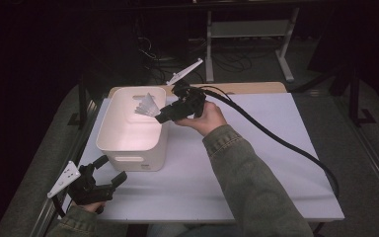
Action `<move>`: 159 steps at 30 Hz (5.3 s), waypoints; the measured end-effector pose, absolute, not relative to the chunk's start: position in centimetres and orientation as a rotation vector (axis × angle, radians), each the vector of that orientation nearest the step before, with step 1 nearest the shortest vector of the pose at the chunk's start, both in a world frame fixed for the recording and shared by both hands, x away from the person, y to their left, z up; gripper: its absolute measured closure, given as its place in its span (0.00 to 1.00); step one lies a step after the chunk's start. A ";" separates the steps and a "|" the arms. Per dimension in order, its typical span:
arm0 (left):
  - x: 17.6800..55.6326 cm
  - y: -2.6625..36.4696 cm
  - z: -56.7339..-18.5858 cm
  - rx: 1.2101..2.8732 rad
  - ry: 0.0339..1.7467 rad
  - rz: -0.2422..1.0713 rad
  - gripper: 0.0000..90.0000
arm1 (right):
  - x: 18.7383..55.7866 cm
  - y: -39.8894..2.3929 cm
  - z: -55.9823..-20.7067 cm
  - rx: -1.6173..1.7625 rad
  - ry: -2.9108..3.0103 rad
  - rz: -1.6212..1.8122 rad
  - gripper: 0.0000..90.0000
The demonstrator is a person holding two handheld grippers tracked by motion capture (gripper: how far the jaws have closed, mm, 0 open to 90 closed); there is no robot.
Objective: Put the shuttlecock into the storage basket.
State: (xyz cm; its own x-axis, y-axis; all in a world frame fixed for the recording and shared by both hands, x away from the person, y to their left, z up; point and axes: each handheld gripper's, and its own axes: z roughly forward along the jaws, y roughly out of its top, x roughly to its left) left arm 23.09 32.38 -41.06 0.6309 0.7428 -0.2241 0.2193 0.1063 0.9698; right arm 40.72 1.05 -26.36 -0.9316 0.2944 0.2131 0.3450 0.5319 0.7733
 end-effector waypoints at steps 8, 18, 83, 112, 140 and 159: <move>23.1 32.4 -41.0 1.457 0.854 0.472 0.00 | 41.0 2.9 -27.1 -0.535 -2.671 -1.381 0.71; 23.2 32.4 -41.1 1.450 0.853 0.468 0.00 | 41.4 4.2 -28.2 -0.529 -2.631 -1.384 0.71; 23.2 32.3 -41.1 1.458 0.852 0.465 0.00 | 39.6 -2.9 -29.7 -0.661 -2.603 -1.633 0.00; 23.1 32.4 -41.1 1.464 0.862 0.471 0.00 | 38.2 -9.3 -31.5 -0.725 -2.503 -1.795 0.00; 23.2 32.2 -41.1 1.473 0.850 0.478 0.00 | 36.1 -14.4 -33.8 -0.827 -2.506 -1.854 0.00; 23.2 32.2 -41.1 1.474 0.851 0.475 0.00 | 34.3 -18.0 -36.3 -0.922 -2.507 -1.854 0.00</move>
State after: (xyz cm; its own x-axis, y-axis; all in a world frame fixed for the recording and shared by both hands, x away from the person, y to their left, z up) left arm 23.24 32.16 -41.08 0.6368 0.7435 -0.2045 0.2163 0.0824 0.9728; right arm 34.31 -18.00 -36.26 -0.8336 0.4987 0.2376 0.3733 0.1916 0.9077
